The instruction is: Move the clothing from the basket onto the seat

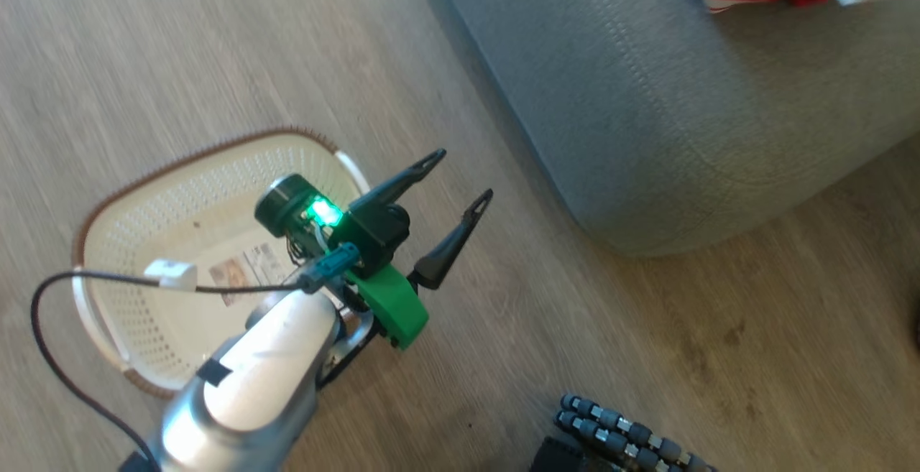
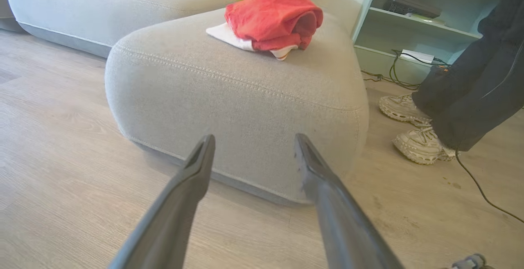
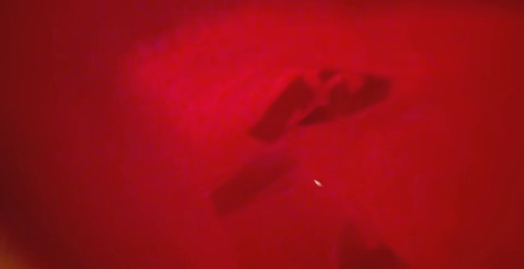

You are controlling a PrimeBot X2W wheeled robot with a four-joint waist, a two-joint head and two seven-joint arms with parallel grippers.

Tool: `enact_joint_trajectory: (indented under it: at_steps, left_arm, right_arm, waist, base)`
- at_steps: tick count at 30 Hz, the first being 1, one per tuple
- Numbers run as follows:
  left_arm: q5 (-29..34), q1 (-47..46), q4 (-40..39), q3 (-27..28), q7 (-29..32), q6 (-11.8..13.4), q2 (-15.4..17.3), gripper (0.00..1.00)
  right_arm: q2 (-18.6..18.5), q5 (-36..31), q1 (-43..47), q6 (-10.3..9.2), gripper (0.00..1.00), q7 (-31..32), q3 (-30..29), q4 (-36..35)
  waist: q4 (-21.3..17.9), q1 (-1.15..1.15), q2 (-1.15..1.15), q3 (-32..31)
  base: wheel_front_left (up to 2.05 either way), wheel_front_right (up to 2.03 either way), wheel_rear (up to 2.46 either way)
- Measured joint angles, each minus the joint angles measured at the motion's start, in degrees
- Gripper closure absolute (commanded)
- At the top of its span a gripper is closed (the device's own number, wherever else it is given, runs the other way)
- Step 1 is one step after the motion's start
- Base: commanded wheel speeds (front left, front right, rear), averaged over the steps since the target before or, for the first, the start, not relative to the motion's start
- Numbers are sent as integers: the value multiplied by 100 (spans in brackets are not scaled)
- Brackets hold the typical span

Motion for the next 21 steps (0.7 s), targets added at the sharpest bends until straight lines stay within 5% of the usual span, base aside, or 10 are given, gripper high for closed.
enact_joint_trajectory:
  at_steps: [6, 19, 21]
  left_arm:
    - [-8, -254, 24, -185, 56, 0, 178, 0]
    - [-114, -364, -63, -180, 109, 74, 422, 0]
    - [-153, -363, -69, -127, 109, 123, 428, 0]
  right_arm:
    - [-189, -278, -793, 0, 100, 8, -438, 1047]
    - [-134, -725, -1644, 0, 100, 870, -2676, 2792]
    - [-31, -790, -1564, 0, 72, 853, -3006, 2928]
  waist:
    - [217, 1, 0, 477]
    - [906, -1, 0, 1216]
    - [986, 0, 0, 1262]
  base:
    - [0, 0, 0]
    - [0, 0, 0]
    - [0, 0, 0]
